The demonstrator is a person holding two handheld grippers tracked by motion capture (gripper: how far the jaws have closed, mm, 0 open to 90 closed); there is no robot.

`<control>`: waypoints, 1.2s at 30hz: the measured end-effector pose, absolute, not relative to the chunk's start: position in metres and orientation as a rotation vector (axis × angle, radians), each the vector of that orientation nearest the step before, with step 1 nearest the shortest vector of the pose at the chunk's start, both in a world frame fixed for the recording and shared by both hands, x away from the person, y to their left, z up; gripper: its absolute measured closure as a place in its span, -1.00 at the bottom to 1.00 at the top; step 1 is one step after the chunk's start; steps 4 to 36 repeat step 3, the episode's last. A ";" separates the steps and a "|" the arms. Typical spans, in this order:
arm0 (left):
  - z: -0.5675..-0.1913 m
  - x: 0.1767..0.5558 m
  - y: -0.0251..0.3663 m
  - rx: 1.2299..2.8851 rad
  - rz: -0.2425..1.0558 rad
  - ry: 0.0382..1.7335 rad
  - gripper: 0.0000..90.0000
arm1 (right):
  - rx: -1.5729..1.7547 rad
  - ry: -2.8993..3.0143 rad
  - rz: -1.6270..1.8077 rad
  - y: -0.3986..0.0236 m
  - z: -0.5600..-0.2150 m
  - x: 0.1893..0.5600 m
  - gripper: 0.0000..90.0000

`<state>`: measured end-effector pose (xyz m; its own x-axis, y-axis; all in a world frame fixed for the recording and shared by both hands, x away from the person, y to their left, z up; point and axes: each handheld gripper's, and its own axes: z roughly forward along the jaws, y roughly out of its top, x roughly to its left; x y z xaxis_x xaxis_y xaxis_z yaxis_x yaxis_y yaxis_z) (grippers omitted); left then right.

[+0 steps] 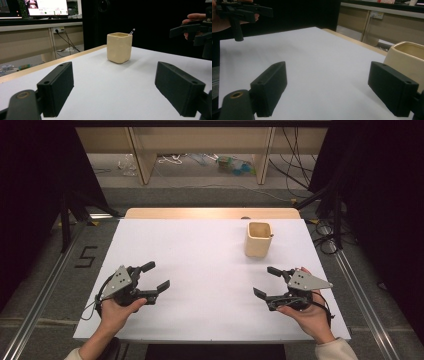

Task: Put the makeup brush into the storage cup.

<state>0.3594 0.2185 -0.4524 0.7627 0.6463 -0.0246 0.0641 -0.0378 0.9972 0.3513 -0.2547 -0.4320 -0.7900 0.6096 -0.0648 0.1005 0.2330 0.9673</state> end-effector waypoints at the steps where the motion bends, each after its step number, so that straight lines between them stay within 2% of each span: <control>1: -0.452 0.360 0.219 1.560 0.516 0.591 -0.66 | 0.648 2.087 1.583 -0.255 -0.432 0.351 -0.63; 36: -0.452 0.360 0.219 1.558 0.515 0.591 -0.66 | 0.647 2.086 1.584 -0.255 -0.432 0.351 -0.63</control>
